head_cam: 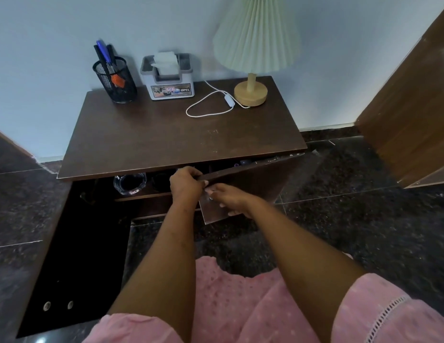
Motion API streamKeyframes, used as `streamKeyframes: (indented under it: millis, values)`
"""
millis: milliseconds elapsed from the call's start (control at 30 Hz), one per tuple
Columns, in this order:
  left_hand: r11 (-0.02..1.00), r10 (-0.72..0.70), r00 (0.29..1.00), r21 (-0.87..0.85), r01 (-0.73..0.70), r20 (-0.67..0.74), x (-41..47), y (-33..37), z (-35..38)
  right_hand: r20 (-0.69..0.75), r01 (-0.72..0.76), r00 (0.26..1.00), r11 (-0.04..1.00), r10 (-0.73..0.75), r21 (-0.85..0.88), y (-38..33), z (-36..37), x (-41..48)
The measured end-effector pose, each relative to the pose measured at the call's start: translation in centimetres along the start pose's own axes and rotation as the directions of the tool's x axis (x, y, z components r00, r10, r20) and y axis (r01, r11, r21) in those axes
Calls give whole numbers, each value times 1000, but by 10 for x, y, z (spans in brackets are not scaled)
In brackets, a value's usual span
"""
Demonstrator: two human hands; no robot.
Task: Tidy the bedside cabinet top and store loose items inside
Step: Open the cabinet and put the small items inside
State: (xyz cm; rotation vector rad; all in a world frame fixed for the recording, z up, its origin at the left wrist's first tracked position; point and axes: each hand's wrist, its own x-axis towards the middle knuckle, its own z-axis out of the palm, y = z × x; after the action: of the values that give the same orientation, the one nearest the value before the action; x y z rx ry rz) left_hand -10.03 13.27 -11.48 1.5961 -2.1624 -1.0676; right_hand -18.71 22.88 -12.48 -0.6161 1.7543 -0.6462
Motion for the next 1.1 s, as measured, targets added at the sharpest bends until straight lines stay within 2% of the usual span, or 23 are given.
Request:
streamKeyframes:
  millis: [133,200,267,367,467,633,800,867,933,1000,1100]
  values:
    - [984,-100,987,-160,80,-125,4,-2,4,-1,45,999,998,-45,-47,1,5,10]
    - [963,-150,984,-241,123,-99,6,-1,8,-5,47,999,996,-47,-80,3,9,16]
    - [944,-180,982,-289,157,-57,8,-1,11,-11,119,992,977,-123,-176,3,14,22]
    - [945,-152,988,-291,147,7,11,-2,15,11,229,969,886,-246,-404,3,21,33]
    - [955,-133,988,-257,147,72,15,-4,19,20,209,972,817,-236,-537,7,25,43]
    - [972,-132,982,-178,155,135,15,-8,25,-4,201,968,782,-253,-590,9,25,49]
    - [960,-115,980,-236,152,163,10,-9,16,10,222,964,781,-266,-584,5,28,43]
    - [894,-149,986,-416,168,77,8,-9,1,-7,258,951,811,-308,-525,-3,31,34]
    - [787,-212,976,-600,145,-43,8,-13,-25,-58,275,941,851,-334,-447,-16,38,24]
    - [769,-254,951,-633,87,-178,10,-27,-58,-99,289,932,880,-348,-376,-31,53,11]
    - [828,-359,851,-552,101,-383,5,-68,-118,-58,332,924,868,-378,-368,-61,94,-6]
